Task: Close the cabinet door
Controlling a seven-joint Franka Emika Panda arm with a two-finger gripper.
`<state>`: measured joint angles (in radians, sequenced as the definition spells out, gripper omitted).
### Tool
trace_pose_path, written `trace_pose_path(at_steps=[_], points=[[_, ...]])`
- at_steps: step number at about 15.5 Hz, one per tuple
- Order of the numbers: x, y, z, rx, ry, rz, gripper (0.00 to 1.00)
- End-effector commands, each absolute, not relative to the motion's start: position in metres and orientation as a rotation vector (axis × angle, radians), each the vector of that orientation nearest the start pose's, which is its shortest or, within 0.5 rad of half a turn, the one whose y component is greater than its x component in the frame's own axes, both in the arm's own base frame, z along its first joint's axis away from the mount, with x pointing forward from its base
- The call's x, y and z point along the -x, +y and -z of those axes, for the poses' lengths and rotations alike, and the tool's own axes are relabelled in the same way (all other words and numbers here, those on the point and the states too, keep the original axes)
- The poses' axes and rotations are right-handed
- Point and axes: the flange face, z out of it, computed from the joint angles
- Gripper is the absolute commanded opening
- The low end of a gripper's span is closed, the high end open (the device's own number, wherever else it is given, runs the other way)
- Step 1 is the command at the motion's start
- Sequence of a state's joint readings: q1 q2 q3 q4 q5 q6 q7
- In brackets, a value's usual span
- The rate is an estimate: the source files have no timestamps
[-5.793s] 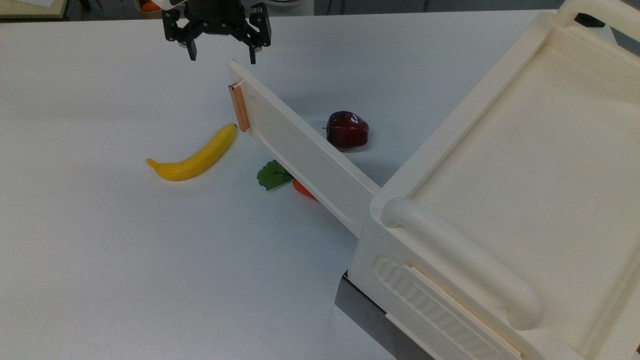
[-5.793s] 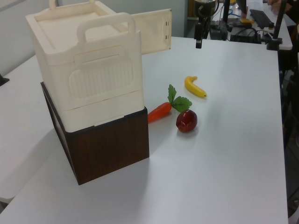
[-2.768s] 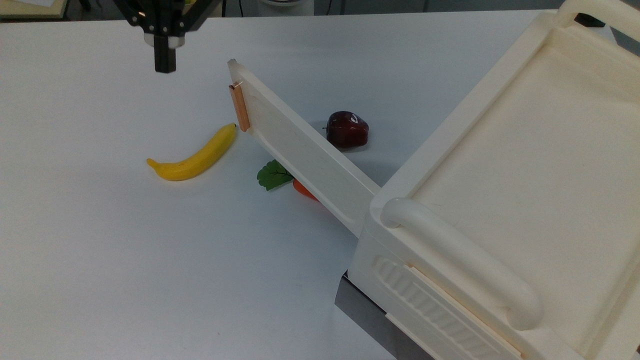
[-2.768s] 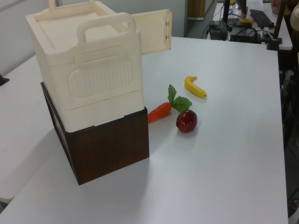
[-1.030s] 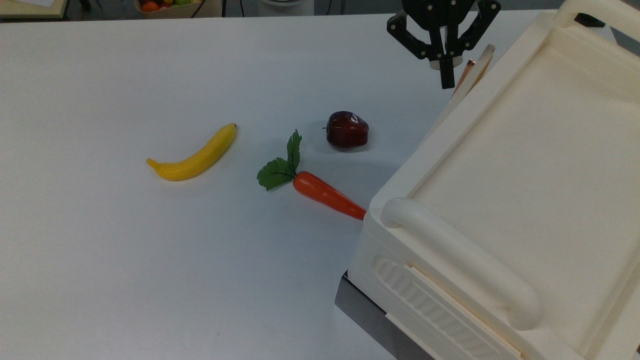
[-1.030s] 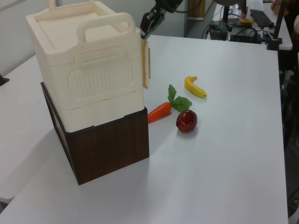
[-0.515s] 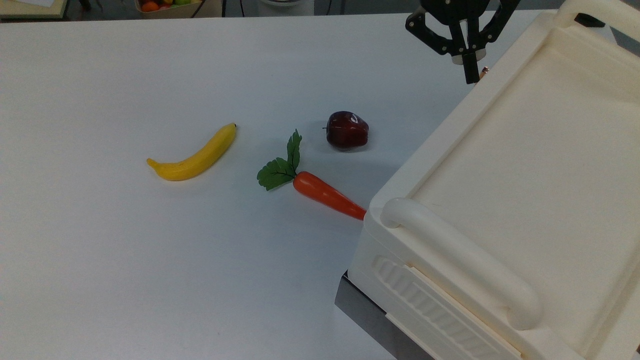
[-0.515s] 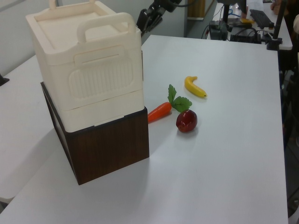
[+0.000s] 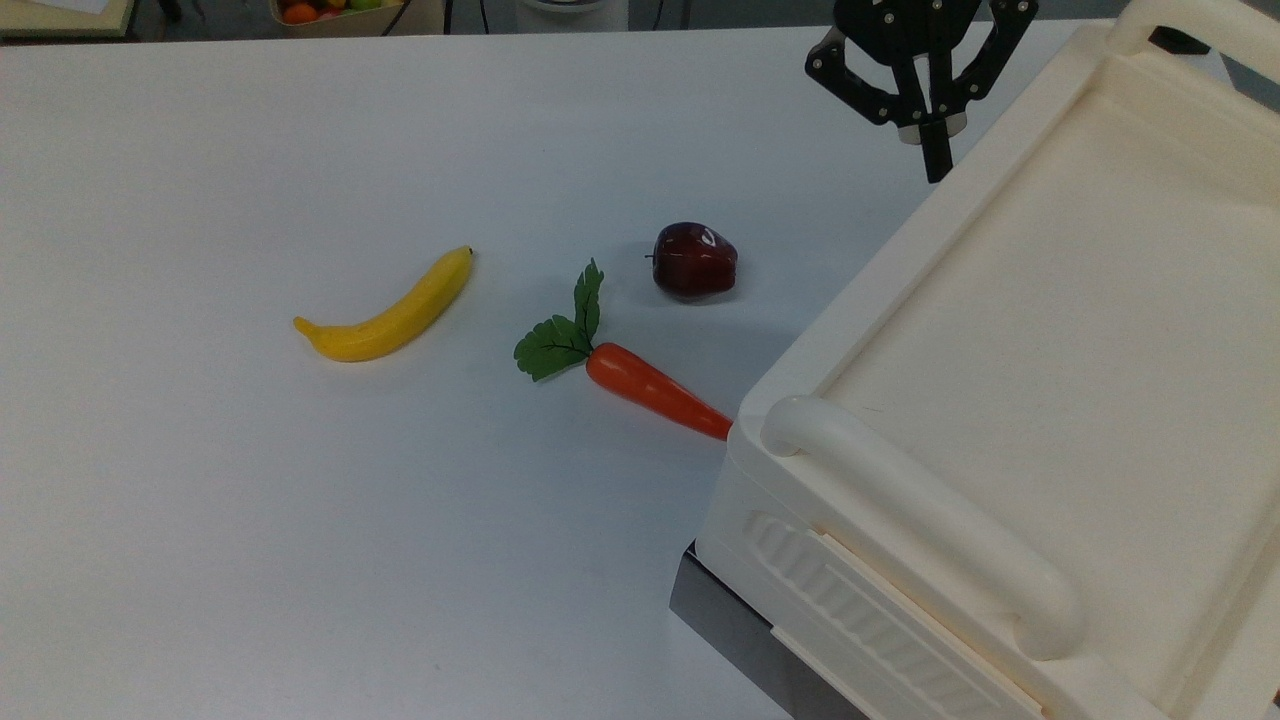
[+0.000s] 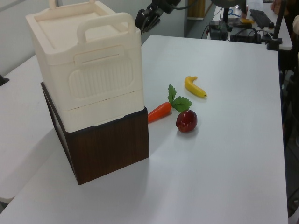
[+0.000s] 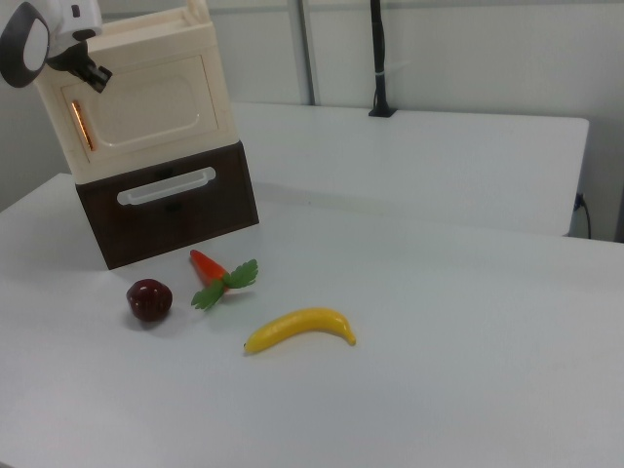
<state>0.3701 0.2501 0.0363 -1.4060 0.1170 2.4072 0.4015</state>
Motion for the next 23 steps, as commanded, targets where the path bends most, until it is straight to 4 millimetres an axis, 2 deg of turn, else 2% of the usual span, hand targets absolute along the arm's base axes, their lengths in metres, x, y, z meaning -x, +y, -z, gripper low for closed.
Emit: trace_pose_path(at_steps=[1, 3, 6, 8, 12, 16, 19, 21, 23], points=[[-0.621, 0.252, -0.633, 2.681, -0.021, 0.834, 0.00], [-0.624, 0.225, -0.623, 2.765, -0.067, 0.762, 0.00], [-0.622, 0.165, -0.605, 2.965, -0.135, 0.551, 0.00], [-0.619, 0.128, -0.592, 3.090, -0.112, 0.389, 0.00], [-0.603, 0.079, -0.572, 3.238, -0.111, 0.138, 0.00], [-0.556, 0.056, -0.569, 3.260, -0.138, 0.068, 0.00], [-0.548, 0.053, -0.570, 3.261, -0.105, 0.044, 0.01], [-0.548, 0.039, -0.573, 3.250, -0.053, 0.037, 0.14], [-0.544, 0.034, -0.577, 3.250, -0.033, 0.004, 0.40]])
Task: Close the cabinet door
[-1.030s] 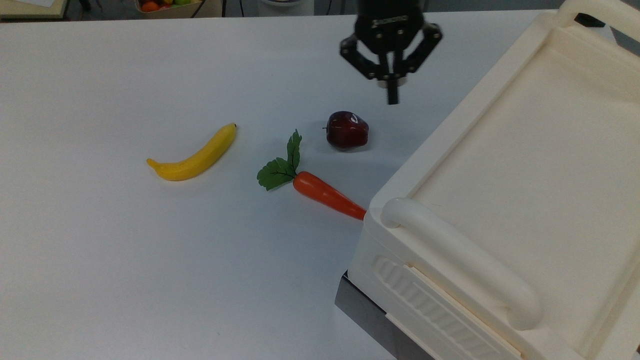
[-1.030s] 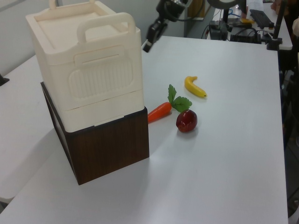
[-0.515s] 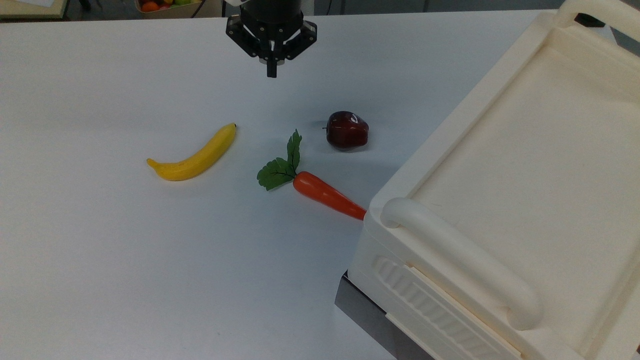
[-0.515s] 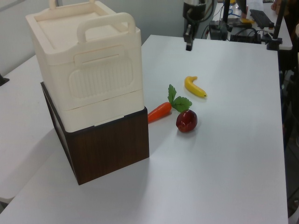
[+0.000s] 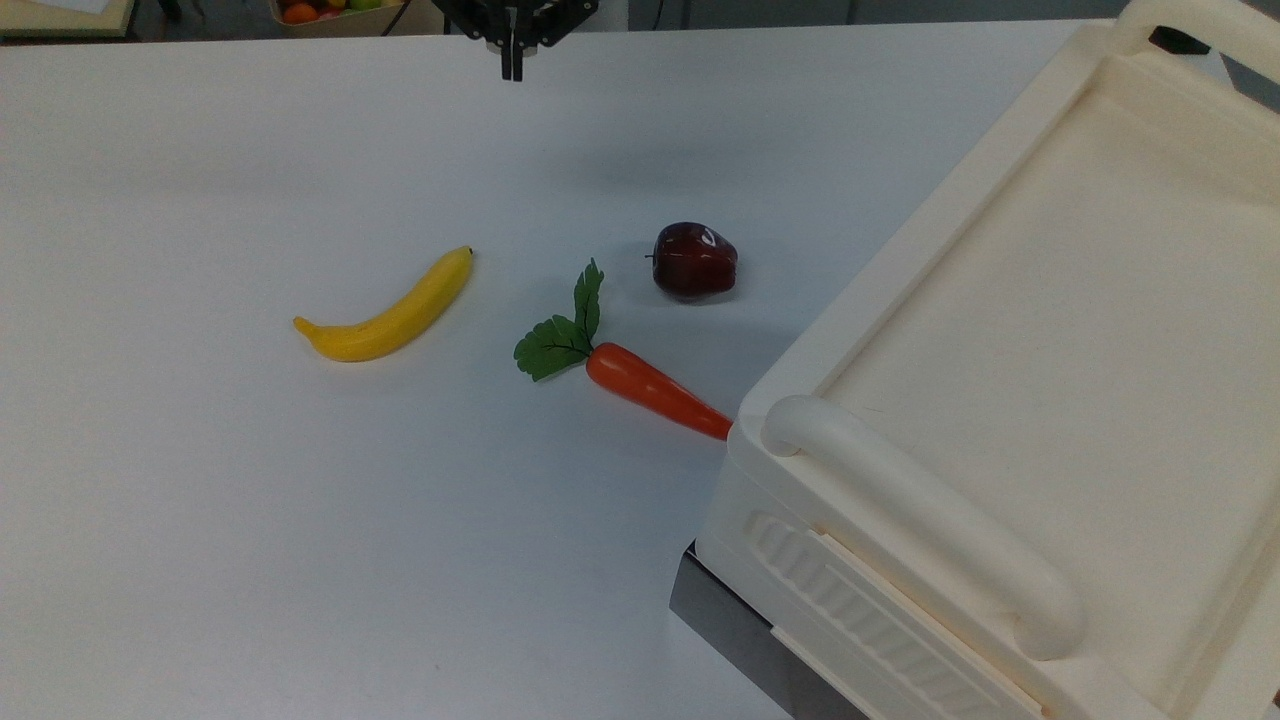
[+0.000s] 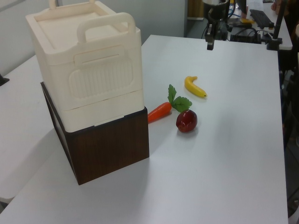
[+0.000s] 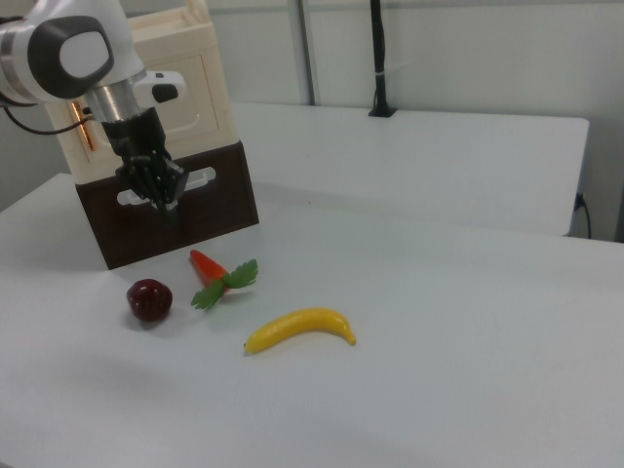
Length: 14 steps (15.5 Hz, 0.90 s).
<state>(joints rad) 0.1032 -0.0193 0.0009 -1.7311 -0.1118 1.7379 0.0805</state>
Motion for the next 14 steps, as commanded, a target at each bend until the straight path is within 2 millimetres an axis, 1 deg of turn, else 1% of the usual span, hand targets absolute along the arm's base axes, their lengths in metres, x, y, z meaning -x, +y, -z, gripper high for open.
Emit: trace_pose_path(at_steps=[1, 2, 3, 4, 5, 6, 7, 10, 12, 14], points=[[-0.543, 0.033, -0.577, 3.251, -0.030, -0.009, 0.48], [-0.543, 0.032, -0.578, 3.251, -0.022, -0.008, 0.62], [-0.543, 0.031, -0.578, 3.251, -0.017, -0.009, 0.72], [-0.543, 0.028, -0.579, 3.251, -0.007, -0.006, 0.77], [-0.543, 0.024, -0.579, 3.249, 0.004, -0.007, 0.87], [-0.542, 0.022, -0.581, 3.248, 0.014, -0.008, 0.92], [-0.537, 0.020, -0.585, 3.245, 0.025, -0.016, 1.00], [-0.534, 0.011, -0.587, 3.210, 0.083, -0.032, 1.00], [-0.537, 0.012, -0.599, 3.208, 0.088, -0.003, 1.00], [-0.538, 0.012, -0.600, 3.210, 0.085, -0.005, 1.00]])
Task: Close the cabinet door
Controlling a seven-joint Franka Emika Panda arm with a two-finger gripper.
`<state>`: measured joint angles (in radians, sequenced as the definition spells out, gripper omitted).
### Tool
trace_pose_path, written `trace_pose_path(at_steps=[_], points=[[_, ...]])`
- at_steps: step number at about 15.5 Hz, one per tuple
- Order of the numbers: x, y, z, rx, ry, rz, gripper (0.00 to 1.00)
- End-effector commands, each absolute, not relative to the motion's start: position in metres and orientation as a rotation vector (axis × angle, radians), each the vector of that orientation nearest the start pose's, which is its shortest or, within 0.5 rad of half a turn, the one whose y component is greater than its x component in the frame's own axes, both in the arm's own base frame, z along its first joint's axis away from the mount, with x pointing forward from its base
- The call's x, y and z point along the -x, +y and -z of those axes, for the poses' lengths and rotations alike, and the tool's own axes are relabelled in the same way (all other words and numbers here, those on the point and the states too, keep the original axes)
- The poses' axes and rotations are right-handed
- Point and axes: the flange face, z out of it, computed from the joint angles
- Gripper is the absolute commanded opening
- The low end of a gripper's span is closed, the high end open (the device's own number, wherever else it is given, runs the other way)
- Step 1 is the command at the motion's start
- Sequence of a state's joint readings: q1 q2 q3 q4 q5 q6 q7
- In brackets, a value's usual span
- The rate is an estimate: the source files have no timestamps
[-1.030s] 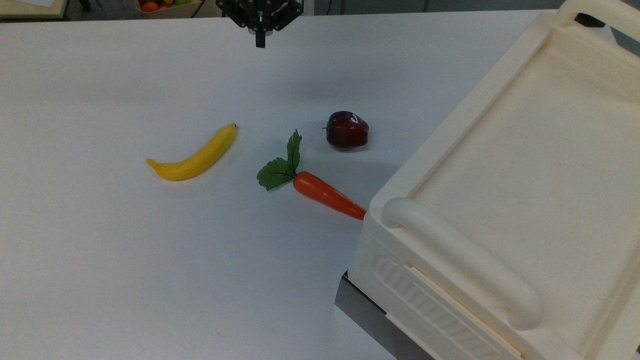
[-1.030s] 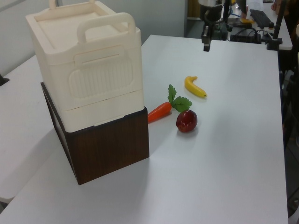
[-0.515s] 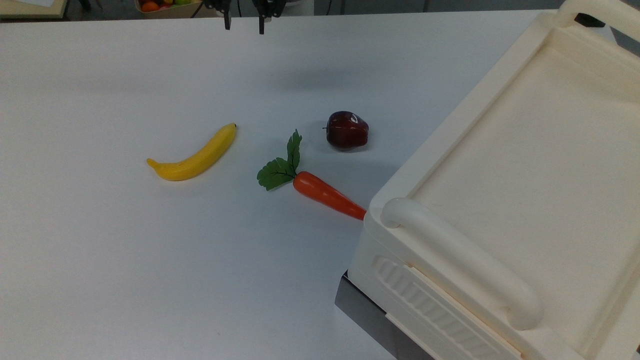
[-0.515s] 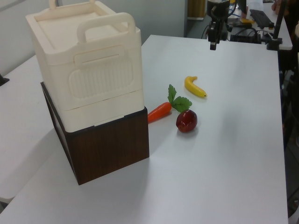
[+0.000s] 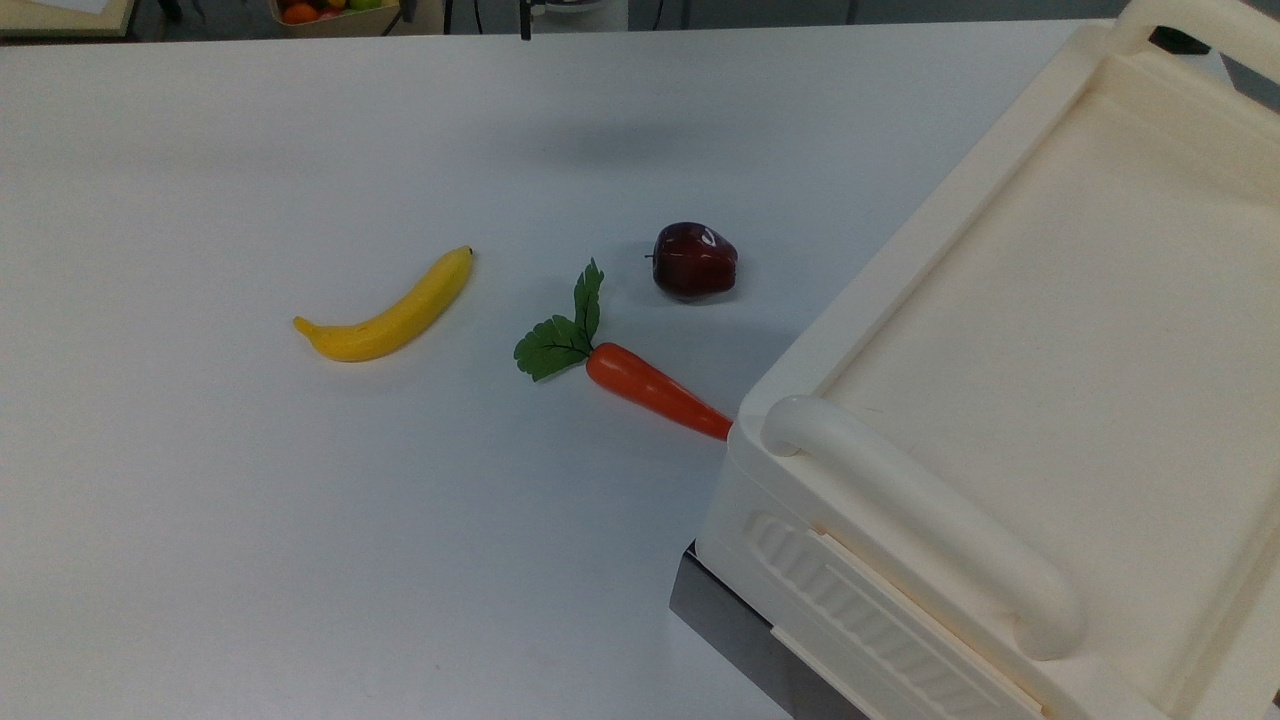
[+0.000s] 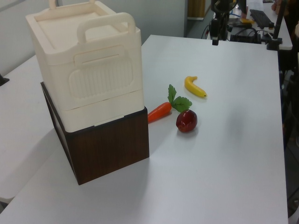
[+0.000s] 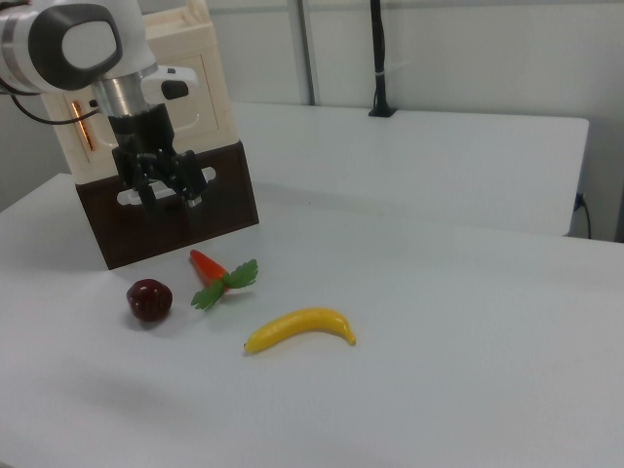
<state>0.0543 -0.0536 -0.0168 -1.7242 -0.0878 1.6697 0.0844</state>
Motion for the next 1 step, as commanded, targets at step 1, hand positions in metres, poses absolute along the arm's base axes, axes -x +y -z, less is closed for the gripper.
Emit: trace_pose_path(at_steps=[1], points=[[-0.5382, 0.0115, -0.5996, 3.210, 0.085, -0.005, 1.00]])
